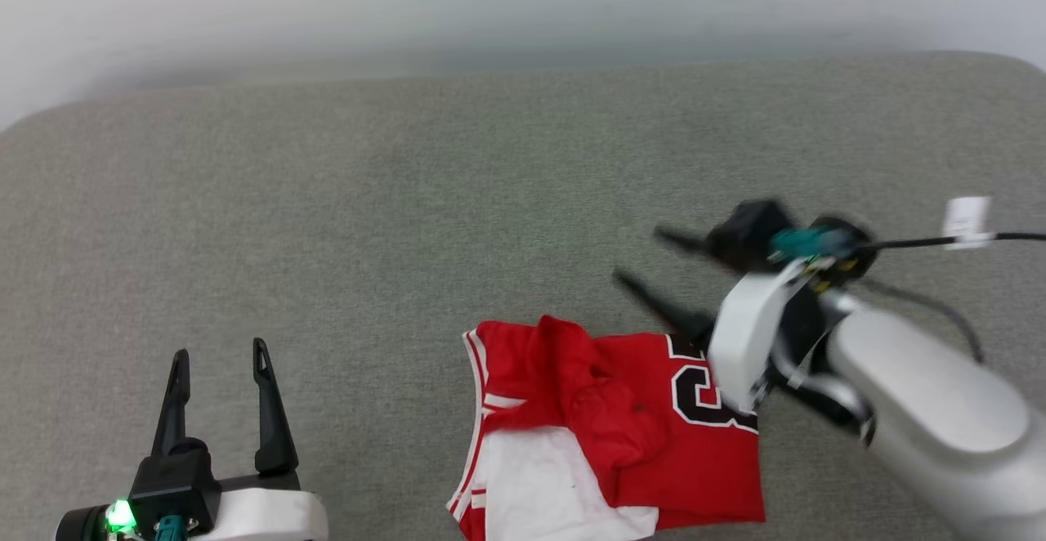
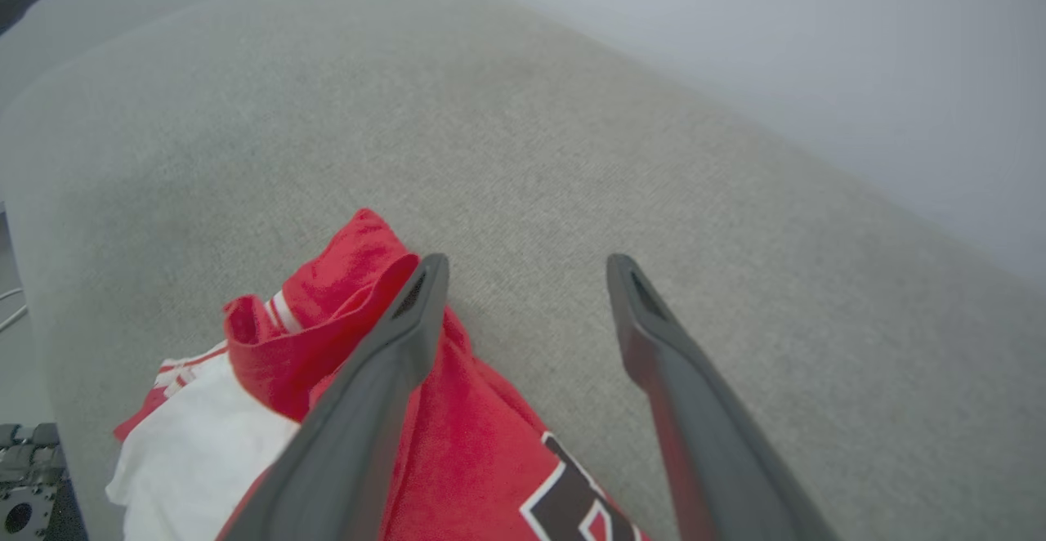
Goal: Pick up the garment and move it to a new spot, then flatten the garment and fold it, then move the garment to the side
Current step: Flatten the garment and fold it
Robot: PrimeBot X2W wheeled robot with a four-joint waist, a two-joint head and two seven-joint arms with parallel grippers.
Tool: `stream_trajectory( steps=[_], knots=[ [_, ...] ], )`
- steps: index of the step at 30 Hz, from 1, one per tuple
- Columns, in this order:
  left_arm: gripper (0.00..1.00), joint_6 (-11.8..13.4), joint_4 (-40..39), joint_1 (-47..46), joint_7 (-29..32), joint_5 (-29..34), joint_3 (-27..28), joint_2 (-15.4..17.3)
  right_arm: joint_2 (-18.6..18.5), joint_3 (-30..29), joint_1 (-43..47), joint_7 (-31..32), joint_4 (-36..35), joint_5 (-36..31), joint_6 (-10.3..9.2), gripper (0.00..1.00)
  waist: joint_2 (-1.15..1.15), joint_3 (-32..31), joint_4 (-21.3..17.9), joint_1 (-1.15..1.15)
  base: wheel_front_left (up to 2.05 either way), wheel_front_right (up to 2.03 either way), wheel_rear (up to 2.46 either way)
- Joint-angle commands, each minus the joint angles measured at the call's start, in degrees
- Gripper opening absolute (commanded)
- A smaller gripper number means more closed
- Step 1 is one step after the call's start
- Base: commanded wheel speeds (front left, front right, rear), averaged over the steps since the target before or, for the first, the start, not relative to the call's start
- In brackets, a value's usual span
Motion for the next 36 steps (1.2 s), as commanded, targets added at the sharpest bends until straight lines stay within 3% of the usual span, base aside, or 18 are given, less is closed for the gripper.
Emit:
stream_trajectory(
  steps=[1,8,13,17,25,36],
  knots=[
    [1.0,-0.25,-0.17,0.73,-0.13,-0.05,0.22,-0.1,-0.32,-3.06,-0.06,-3.3,0.26,-2.37,-0.05,1.0,0.0,-1.18,-1.23,0.0,0.0,0.0,0.0],
    [1.0,-0.75,-0.44,2.05,-0.13,0.13,0.64,-0.38,3.44,-24.31,7.23,-19.51,3.63,-16.48,-0.04,1.0,0.0,-3.24,-2.74,0.0,0.0,0.0,0.0],
    [1.0,-0.86,-0.6,3.26,-0.13,-0.21,0.69,-0.55,8.29,-38.78,15.43,-22.24,0.68,-25.96,-0.04,1.0,0.0,-4.29,-2.94,0.0,0.0,0.0,0.0],
    [1.0,-0.83,-0.59,4.2,-0.13,-0.37,0.72,-0.67,12.75,-47.82,23.23,-22.34,-6.1,-30.65,-0.04,1.0,0.0,-4.9,-2.79,0.0,0.0,0.0,0.0],
    [1.0,-0.95,-0.52,5.94,-0.13,-0.1,0.75,-0.76,18.99,-56.05,36.55,-22.38,-14.98,-34.61,-0.04,1.0,0.0,-6.16,-2.15,0.0,0.0,0.0,0.0],
    [1.0,-1.75,-0.34,8.04,-0.13,-0.13,-0.51,-0.85,22.51,-59.0,47.22,-22.38,-17.8,-35.1,-0.04,1.0,0.0,-7.39,-1.63,0.0,0.0,0.0,0.0]
  ],
)
